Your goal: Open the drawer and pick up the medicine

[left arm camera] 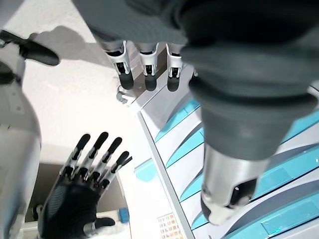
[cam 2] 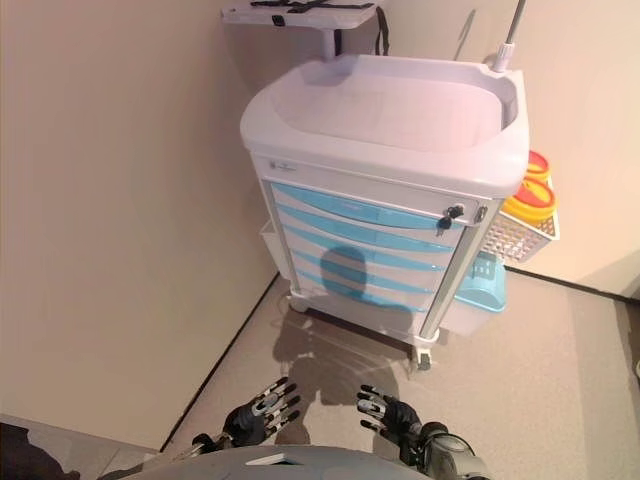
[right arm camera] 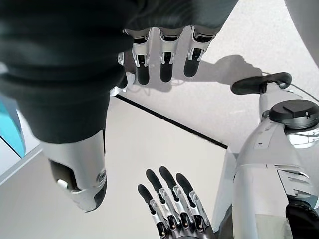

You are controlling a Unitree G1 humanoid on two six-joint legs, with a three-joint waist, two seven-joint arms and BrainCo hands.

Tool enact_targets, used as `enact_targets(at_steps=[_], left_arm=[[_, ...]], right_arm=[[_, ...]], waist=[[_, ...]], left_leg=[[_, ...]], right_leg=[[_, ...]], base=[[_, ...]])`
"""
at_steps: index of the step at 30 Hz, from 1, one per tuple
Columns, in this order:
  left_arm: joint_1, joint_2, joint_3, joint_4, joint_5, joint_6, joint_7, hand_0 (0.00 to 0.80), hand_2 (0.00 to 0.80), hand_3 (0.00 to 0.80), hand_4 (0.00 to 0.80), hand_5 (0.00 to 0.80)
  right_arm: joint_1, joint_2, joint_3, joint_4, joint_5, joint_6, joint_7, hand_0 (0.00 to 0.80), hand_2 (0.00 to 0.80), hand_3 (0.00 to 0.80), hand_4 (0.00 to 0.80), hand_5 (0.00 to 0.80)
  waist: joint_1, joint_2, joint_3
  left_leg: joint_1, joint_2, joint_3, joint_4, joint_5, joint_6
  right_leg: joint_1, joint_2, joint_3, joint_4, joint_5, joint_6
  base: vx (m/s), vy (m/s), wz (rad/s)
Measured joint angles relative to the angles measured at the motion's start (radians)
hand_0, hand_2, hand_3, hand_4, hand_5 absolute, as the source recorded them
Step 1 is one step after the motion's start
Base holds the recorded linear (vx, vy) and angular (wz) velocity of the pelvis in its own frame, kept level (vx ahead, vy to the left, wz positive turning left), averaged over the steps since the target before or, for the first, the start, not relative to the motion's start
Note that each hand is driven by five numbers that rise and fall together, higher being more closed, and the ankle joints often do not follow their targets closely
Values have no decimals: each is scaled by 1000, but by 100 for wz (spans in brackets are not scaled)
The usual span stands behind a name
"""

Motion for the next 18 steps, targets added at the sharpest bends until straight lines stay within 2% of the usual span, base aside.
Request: enact_targets(at_steps=[5,10,13,18], left_arm=[[2,-12,3,3,-23,9,1,0,0,0,0,0],[2,-14,20,13,-69,60,-6,0,0,0,0,0],[-25,-15,21,14,-127,89,-17,0,0,0,0,0],[-117,-9,46,18,-266,106,-18,0,0,0,0,0]], right_arm=[[3,0,0,0,0,1,-1,0,0,0,0,0],[9,0,-2,0,0,2,-1,0,0,0,0,0],[1,-8,-7,-1,12,0,-3,0,0,0,0,0],[-39,-9,-36,-9,62,-25,-22,0,0,0,0,0]], waist=[[0,0,8],[-3,-4,23],[-3,-4,56],[-26,-20,158]], left_leg=[[-4,0,0,0,0,0],[-23,-1,2,5,1,1],[-52,-1,-3,22,-1,5],[-141,0,-8,121,-27,16]], right_leg=[[-4,0,3,4,0,0],[-34,0,16,16,0,0],[-70,-7,19,59,-15,0],[-190,-30,52,199,-60,-7]], base=[[69,5,-1],[21,-3,-4],[-32,-30,0],[-11,-34,-5]])
